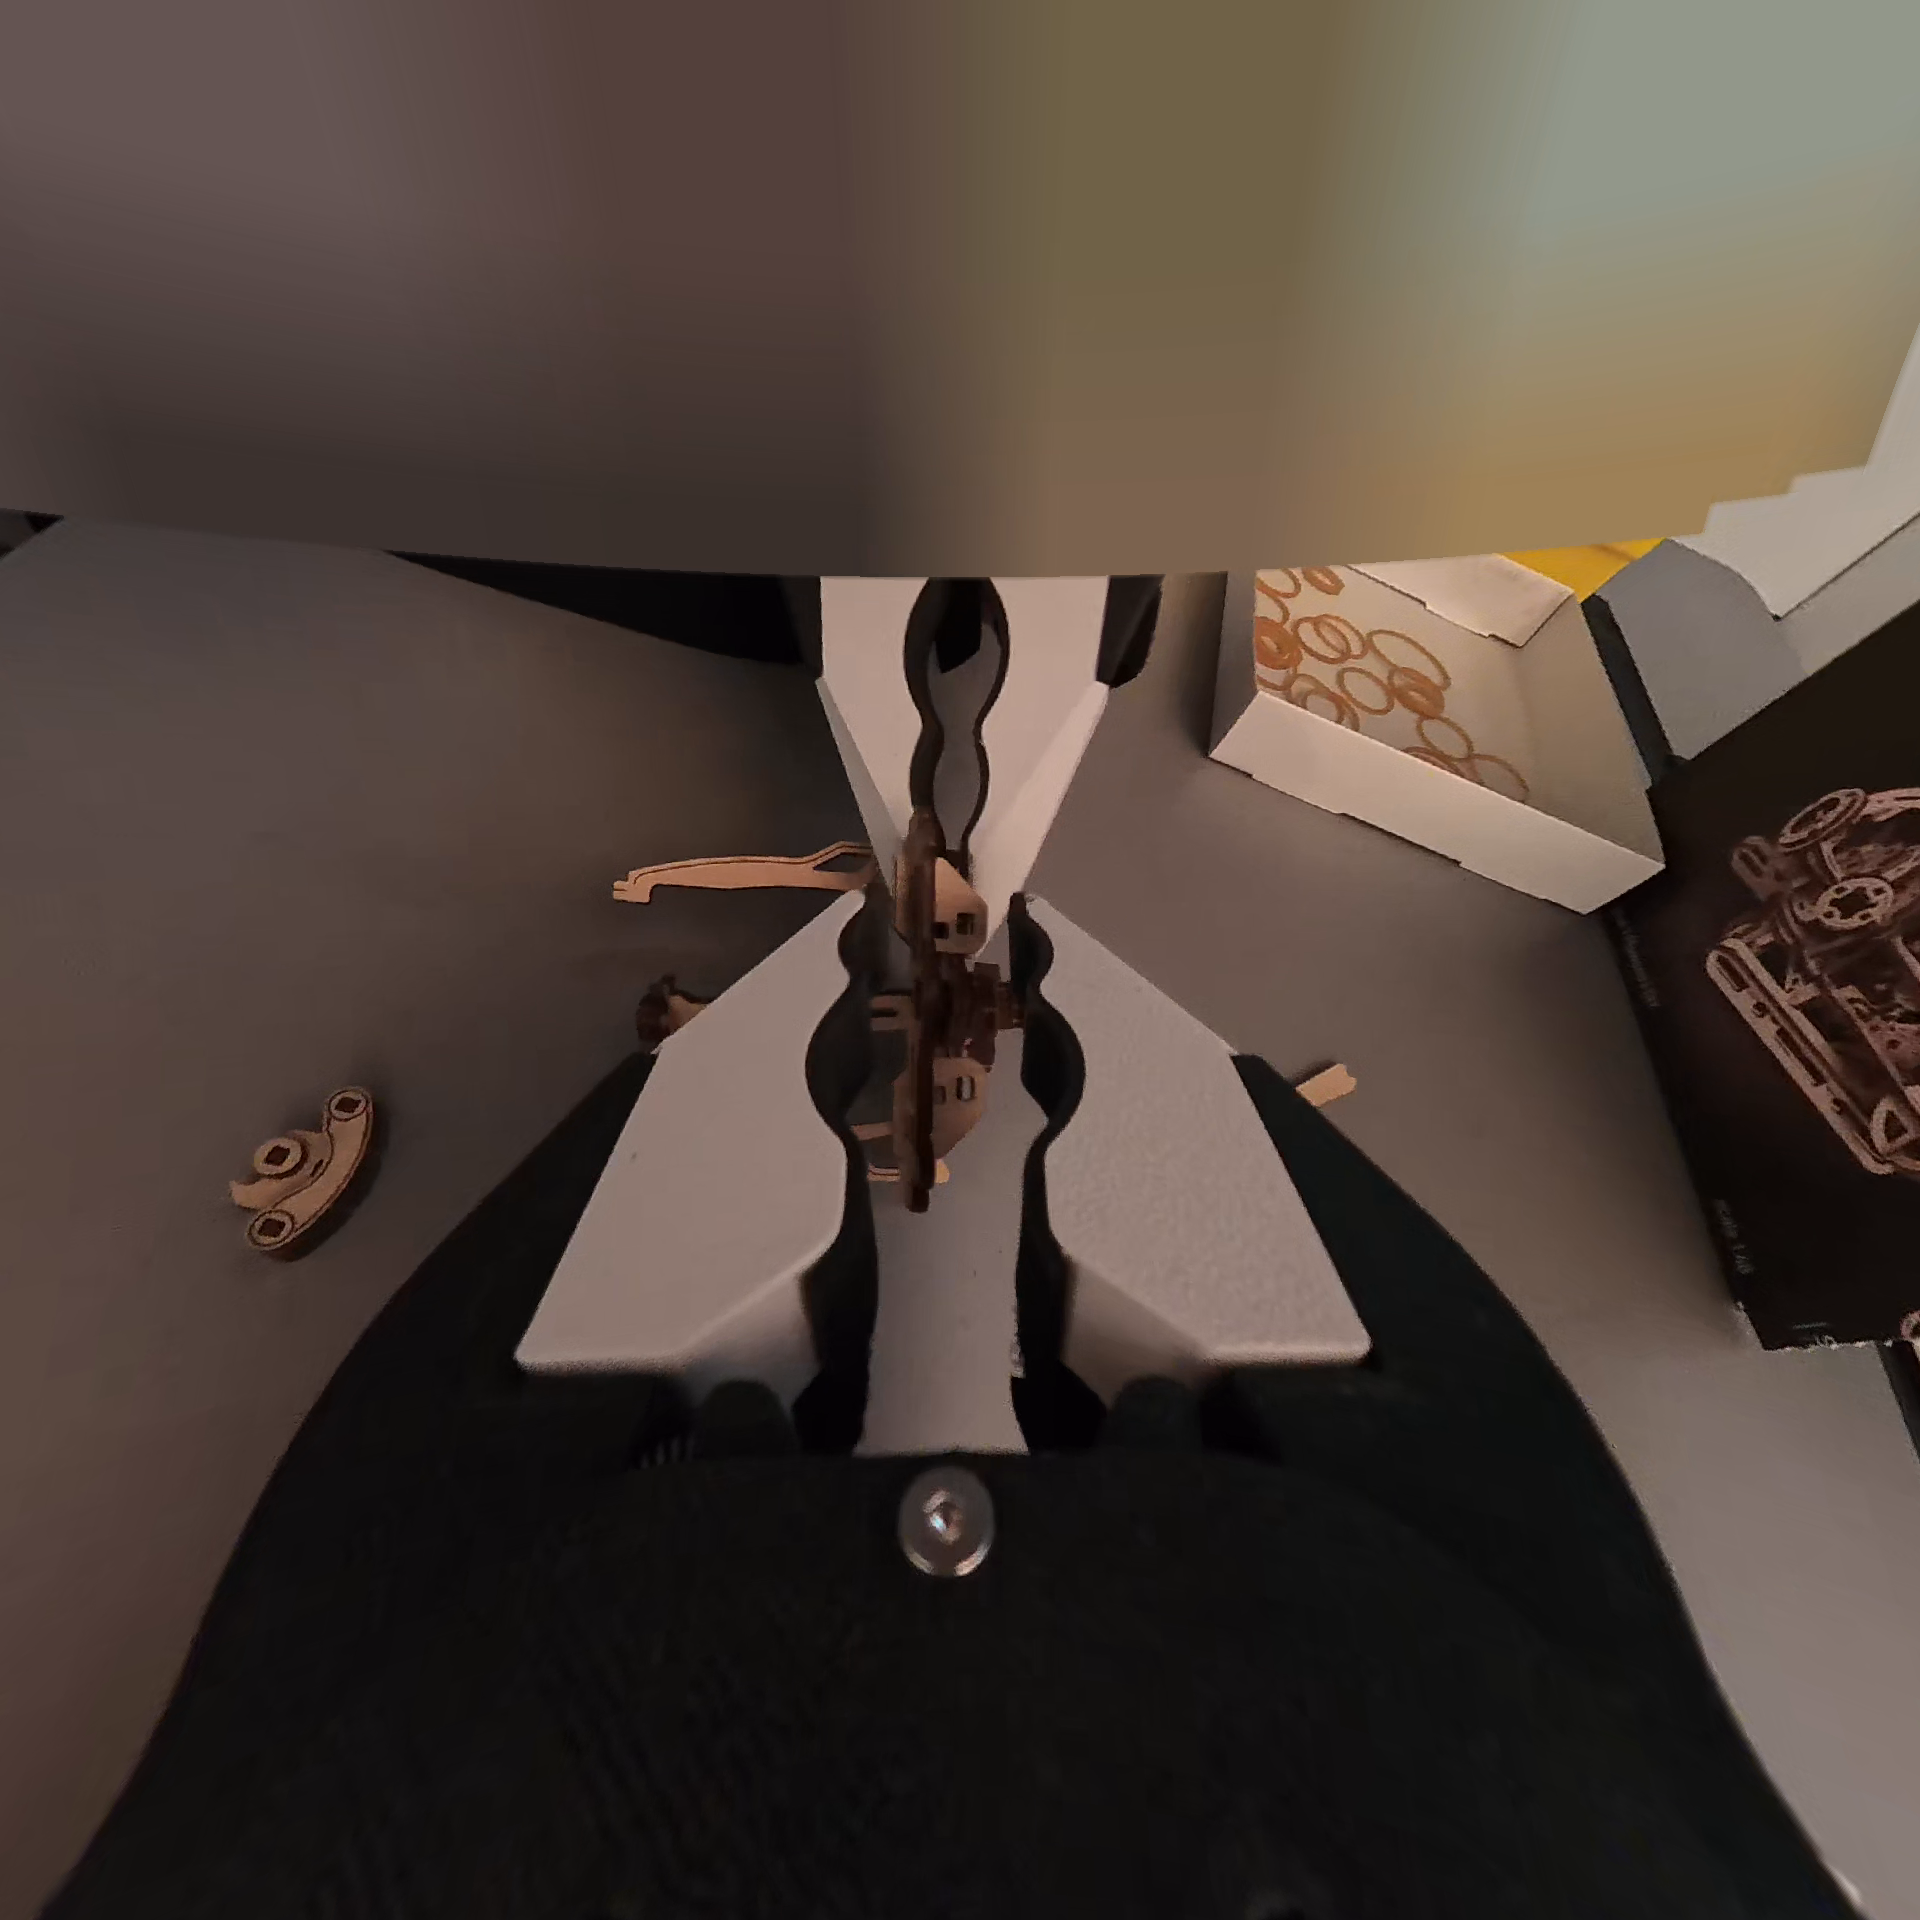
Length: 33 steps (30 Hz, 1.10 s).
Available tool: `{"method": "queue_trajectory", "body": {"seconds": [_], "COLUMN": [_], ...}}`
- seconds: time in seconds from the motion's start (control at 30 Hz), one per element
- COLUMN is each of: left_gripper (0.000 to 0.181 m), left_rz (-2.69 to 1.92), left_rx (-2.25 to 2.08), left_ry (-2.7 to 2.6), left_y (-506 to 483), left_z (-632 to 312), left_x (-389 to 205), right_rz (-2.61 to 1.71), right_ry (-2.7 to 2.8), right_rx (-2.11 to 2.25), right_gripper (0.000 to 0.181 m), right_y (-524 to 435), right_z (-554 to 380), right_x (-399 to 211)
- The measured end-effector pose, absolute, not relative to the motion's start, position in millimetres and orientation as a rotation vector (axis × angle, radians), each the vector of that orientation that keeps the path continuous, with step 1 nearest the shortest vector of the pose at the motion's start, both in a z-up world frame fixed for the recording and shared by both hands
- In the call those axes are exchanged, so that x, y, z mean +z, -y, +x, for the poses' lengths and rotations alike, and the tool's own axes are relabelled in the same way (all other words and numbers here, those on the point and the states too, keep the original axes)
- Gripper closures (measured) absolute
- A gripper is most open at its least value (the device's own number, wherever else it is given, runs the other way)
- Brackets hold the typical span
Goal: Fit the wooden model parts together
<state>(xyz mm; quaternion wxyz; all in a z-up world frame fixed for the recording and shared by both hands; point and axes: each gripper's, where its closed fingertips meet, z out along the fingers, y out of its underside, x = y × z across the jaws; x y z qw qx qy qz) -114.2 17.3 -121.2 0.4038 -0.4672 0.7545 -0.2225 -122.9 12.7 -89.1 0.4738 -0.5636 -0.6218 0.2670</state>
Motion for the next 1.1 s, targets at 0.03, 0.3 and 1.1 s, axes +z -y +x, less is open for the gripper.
{"method": "queue_trajectory", "body": {"seconds": [0.03, 0.3, 1.1], "left_gripper": [0.179, 0.179, 0.179], "left_rz": [-1.179, -1.179, -1.180], "left_rx": [-0.561, -0.563, -0.565], "left_ry": [-1.906, -1.909, -1.909], "left_y": [-17.3, -16.4, -15.3], "left_z": [-114.2, -114.0, -113.2], "left_x": [-121.2, -121.2, -121.2], "right_rz": [-1.381, -1.382, -1.404], "right_ry": [1.531, 1.540, 1.530], "right_rx": [0.650, 0.653, 0.687], "right_gripper": [0.160, 0.160, 0.165], "right_y": [-11.9, -10.4, -10.7], "right_z": [-123.6, -125.6, -123.9], "right_x": [-90.7, -92.6, -92.5]}}
